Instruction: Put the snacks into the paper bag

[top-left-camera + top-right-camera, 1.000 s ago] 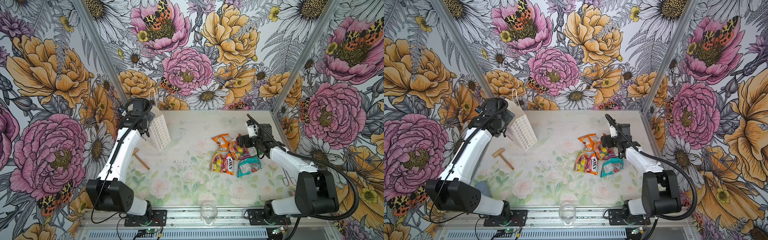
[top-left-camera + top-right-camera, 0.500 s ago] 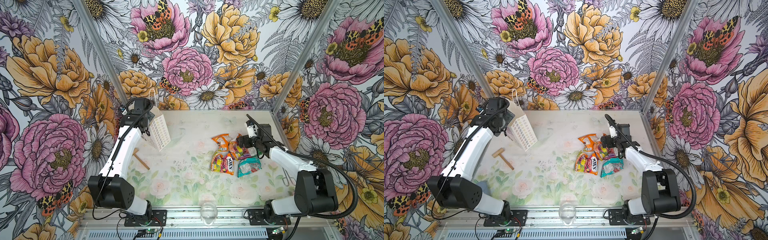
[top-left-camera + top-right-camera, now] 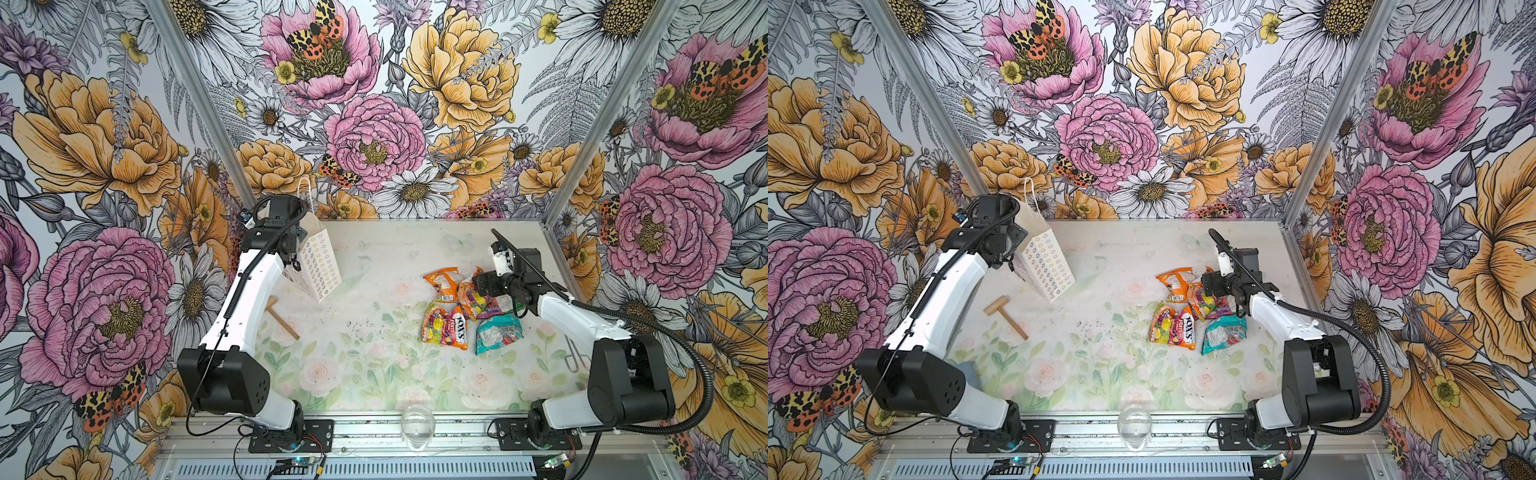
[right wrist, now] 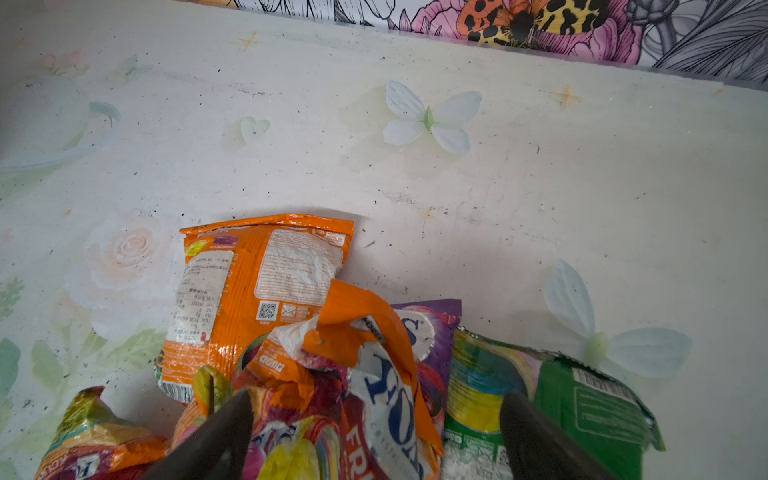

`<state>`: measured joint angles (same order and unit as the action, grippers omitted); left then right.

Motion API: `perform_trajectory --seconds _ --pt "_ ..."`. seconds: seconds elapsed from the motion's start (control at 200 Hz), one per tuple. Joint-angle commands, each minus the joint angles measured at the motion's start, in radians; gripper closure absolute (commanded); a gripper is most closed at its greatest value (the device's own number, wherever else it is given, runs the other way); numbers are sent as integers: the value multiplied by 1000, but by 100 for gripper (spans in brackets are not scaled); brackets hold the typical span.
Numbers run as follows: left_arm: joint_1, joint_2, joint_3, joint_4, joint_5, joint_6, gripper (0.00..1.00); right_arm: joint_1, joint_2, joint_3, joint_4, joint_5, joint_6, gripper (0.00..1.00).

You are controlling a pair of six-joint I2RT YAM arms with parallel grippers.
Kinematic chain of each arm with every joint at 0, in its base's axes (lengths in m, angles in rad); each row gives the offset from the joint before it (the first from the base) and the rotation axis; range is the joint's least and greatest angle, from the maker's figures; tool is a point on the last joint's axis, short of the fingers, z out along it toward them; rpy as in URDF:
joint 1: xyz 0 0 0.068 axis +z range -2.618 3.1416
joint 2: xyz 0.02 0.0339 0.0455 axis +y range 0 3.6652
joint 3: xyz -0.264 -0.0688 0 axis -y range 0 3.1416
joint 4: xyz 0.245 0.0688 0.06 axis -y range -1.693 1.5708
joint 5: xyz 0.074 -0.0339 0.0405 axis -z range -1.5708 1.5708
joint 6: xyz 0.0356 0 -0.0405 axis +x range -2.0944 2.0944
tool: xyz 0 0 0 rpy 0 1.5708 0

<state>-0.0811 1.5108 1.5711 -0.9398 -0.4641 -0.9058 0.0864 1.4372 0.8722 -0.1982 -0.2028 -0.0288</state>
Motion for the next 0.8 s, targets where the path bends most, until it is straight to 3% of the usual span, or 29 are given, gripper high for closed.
perform_trajectory --seconds 0.0,0.796 --pt "2 15 27 -5 -24 10 23 7 14 2 5 3 -20 5" --pt "29 26 23 -5 -13 9 32 10 29 5 5 -1 -25 7"
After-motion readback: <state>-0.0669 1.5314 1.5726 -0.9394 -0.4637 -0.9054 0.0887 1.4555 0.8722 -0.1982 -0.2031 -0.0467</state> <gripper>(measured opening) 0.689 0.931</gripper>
